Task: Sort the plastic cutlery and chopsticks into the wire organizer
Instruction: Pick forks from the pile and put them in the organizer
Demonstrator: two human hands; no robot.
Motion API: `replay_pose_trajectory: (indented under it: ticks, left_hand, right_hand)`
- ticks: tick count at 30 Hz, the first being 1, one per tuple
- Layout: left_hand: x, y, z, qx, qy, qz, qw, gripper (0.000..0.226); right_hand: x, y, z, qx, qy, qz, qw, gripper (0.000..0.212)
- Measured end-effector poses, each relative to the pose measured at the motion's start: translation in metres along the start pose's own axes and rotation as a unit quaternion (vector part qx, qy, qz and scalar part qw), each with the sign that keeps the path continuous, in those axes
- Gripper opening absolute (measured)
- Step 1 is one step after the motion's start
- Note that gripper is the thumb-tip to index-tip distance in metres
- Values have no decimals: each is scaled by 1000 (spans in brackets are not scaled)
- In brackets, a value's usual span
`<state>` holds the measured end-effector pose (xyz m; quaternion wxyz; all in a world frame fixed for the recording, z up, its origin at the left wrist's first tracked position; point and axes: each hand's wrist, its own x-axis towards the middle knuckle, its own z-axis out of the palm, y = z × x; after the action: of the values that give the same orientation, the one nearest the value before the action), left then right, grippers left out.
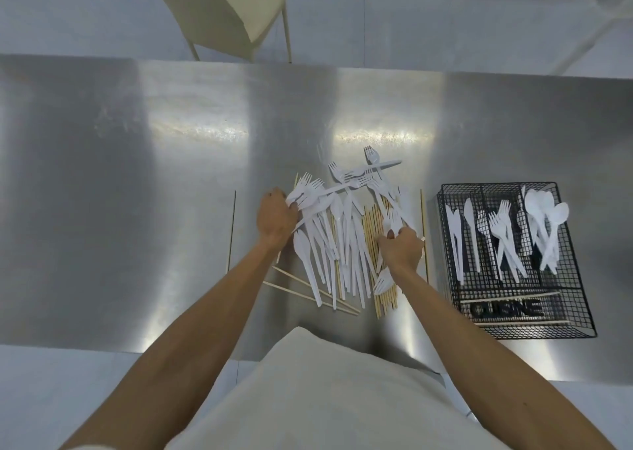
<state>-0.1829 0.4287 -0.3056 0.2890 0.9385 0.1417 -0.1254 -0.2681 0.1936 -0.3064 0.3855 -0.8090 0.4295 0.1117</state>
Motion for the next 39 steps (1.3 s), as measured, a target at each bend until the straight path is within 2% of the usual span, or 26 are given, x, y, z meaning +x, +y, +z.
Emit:
replay_pose_trajectory:
  ticks: [9,15,20,25,29,32,35,37,39]
  left_hand:
    - [11,5,0,-7,-60,-38,997,25]
    - [13,1,-4,-35,-73,-41,996,22]
    - [14,-4,-6,-52,-51,-49,996,26]
    - [16,-2,-7,-94,-61,-16,994,29]
    - [20,-1,-6,-131,-69,-18,989,21]
    - [22,-2,-3,-132,-70,-36,988,20]
    - [24,-2,0,-92,-74,-25,993,22]
    - [23,-2,3,-66,-81,0,995,21]
    - [22,-1,5,-42,-81,25,996,24]
  right_hand:
    - [2,-7,1,-23,-23,21,999,18]
    - [-7,-8,3,-20,-45,3,999,34]
    - [-11,-15,9,53,-42,-15,998,10]
    - [-10,-28,17,127,-65,-15,990,22]
    - [-5,-37,20,167,-62,55,982,38]
    - [-1,-35,25,172,-59,81,980,37]
    - [-6,-36,31,163,-59,65,983,34]
    - [-6,-43,29,156,-43,32,986,19]
    - [2,-52,25,113,-10,-11,994,17]
